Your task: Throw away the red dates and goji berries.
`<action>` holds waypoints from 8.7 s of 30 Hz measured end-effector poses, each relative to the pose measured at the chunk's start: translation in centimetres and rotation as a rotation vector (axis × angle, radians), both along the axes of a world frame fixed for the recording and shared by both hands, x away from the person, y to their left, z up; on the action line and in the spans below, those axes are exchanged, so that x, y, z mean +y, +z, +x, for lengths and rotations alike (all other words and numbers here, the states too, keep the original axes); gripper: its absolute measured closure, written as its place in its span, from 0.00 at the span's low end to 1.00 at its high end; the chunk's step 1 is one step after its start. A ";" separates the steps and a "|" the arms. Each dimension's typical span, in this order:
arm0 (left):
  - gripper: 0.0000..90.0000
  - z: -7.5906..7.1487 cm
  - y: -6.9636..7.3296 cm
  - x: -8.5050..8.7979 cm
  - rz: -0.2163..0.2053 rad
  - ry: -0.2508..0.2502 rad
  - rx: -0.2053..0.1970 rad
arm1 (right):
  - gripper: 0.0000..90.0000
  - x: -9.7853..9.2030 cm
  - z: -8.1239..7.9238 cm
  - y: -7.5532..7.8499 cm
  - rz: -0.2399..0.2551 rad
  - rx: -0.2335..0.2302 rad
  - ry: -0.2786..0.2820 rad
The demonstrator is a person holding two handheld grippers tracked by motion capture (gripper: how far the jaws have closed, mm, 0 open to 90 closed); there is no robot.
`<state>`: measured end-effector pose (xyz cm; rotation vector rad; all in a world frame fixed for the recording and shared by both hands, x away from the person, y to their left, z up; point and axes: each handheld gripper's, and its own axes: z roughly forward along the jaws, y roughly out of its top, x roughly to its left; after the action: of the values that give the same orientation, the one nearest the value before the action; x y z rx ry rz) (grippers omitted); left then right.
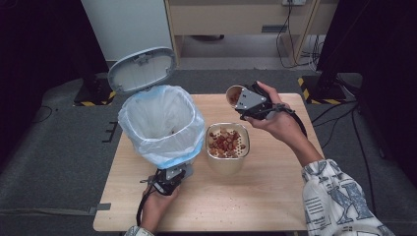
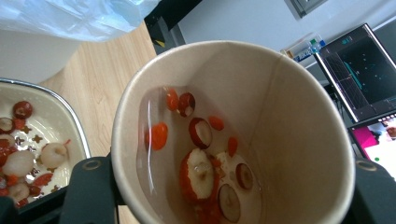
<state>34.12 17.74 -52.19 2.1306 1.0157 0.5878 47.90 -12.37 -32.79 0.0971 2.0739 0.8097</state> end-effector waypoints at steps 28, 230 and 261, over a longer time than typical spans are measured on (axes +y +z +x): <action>1.00 0.1 0.1 0.1 0.027 -0.022 -0.002 | 0.38 0.3 -1.6 2.2 -0.132 -0.126 -0.020; 1.00 0.2 0.2 0.1 0.030 -0.026 0.001 | 0.38 2.6 -4.0 5.1 -0.484 -0.382 0.004; 1.00 0.2 0.1 0.1 0.030 -0.026 0.001 | 0.38 4.0 -4.7 4.7 -0.788 -0.588 0.000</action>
<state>34.29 17.82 -52.05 2.1675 0.9833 0.5931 43.23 -8.41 -28.05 -0.5117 1.6781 -0.0395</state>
